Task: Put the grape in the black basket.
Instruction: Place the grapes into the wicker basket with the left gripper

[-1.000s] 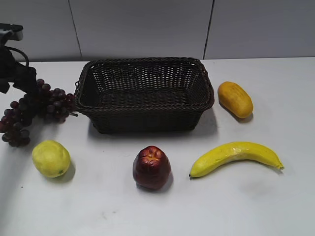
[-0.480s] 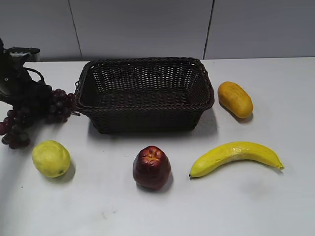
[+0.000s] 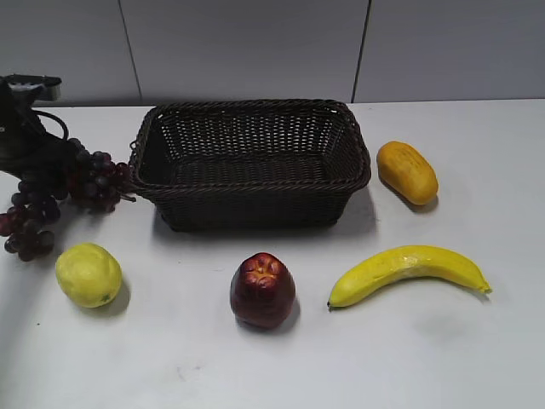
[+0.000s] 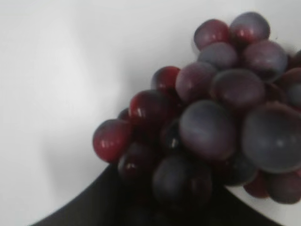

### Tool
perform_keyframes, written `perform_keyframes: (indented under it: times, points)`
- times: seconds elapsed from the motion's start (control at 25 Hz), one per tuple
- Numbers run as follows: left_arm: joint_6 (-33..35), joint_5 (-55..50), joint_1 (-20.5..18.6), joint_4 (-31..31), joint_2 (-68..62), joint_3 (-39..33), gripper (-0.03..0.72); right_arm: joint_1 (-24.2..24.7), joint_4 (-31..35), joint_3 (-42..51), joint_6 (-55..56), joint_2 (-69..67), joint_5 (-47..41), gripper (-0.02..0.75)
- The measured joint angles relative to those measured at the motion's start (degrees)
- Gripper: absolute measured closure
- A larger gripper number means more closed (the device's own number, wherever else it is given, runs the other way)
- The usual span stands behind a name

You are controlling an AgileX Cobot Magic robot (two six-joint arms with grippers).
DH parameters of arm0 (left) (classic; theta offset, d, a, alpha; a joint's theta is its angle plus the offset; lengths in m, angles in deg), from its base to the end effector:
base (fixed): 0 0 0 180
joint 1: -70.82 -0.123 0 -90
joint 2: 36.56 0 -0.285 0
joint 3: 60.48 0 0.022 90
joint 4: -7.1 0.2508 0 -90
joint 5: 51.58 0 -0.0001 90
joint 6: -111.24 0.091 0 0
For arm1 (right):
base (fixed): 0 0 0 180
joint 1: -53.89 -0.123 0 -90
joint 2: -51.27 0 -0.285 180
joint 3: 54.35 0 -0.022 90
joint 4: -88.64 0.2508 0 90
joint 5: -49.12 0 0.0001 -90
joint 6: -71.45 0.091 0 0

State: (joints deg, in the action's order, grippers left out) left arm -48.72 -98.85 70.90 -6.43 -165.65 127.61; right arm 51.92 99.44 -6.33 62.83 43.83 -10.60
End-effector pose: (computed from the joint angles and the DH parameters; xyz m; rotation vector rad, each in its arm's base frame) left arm 0.4253 -0.0162 0.1464 0.3015 2.8844 -0.2203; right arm -0.0075 0.0145 0.2826 -0.1928 1.9902 0.1497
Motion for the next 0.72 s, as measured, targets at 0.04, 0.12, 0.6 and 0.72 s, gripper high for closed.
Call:
perform_keyframes:
  times: [0.04, 0.12, 0.6, 0.72]
  points:
    - [-0.2, -0.5, 0.0, 0.4, 1.2, -0.1, 0.452, 0.0, 0.0, 0.0, 0.0, 0.0, 0.0, 0.166]
    - [-0.4, -0.8, 0.0, 0.8, 4.9, -0.1, 0.454, 0.0, 0.0, 0.0, 0.0, 0.0, 0.0, 0.166]
    - [-0.5, -3.0, 5.7, 0.1, 23.8, 10.2, 0.464, 0.0, 0.0, 0.0, 0.0, 0.0, 0.0, 0.166]
    - [-0.5, -3.5, 10.1, 0.1, 23.9, 15.5, 0.465, 0.0, 0.0, 0.0, 0.0, 0.0, 0.0, 0.166]
